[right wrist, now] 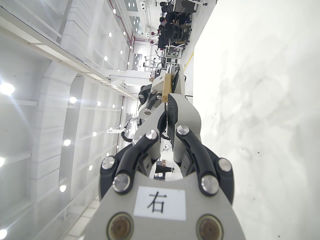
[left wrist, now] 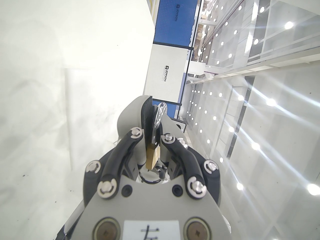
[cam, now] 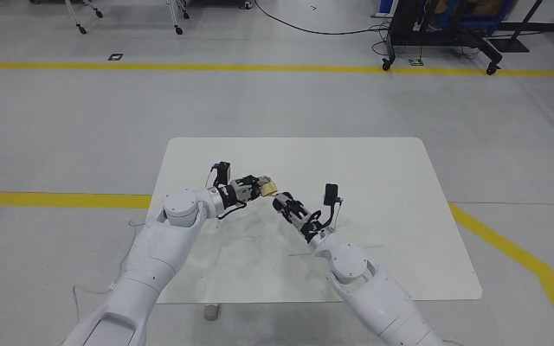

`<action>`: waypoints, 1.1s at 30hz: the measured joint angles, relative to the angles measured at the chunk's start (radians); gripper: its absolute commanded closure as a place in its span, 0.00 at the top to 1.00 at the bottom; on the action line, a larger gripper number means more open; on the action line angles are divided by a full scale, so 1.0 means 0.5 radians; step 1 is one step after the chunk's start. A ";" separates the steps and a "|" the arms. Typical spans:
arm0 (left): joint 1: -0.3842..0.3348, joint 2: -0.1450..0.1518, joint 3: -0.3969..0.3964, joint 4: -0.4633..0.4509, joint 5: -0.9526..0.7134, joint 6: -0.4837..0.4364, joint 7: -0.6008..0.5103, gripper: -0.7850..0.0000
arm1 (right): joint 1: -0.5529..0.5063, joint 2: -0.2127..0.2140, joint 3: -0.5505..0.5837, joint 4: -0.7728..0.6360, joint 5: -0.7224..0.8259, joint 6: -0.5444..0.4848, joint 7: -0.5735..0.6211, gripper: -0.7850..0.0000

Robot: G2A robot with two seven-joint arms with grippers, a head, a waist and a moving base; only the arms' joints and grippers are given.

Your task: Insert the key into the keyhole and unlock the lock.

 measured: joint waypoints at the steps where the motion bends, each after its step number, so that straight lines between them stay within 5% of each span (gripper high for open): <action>1: 0.001 -0.001 -0.004 0.002 -0.009 0.005 0.009 0.00 | -0.002 -0.001 0.002 -0.002 -0.013 -0.002 -0.010 0.00; 14: 0.023 -0.011 -0.059 -0.003 -0.135 0.084 0.127 0.00 | -0.038 -0.047 -0.033 -0.022 -0.153 -0.132 -0.355 0.00; 19: 0.030 -0.013 -0.080 -0.022 -0.167 0.014 0.130 0.00 | -0.039 -0.071 -0.060 -0.031 0.137 -0.230 -0.252 0.00; 27: 0.040 -0.013 -0.079 -0.038 -0.162 0.010 0.145 0.00 | -0.034 -0.069 -0.053 -0.028 0.062 -0.226 -0.276 0.00; 33: 0.089 -0.008 -0.080 -0.120 -0.107 0.021 0.187 0.00 | -0.013 -0.071 -0.091 0.046 -0.619 -0.345 -0.620 0.00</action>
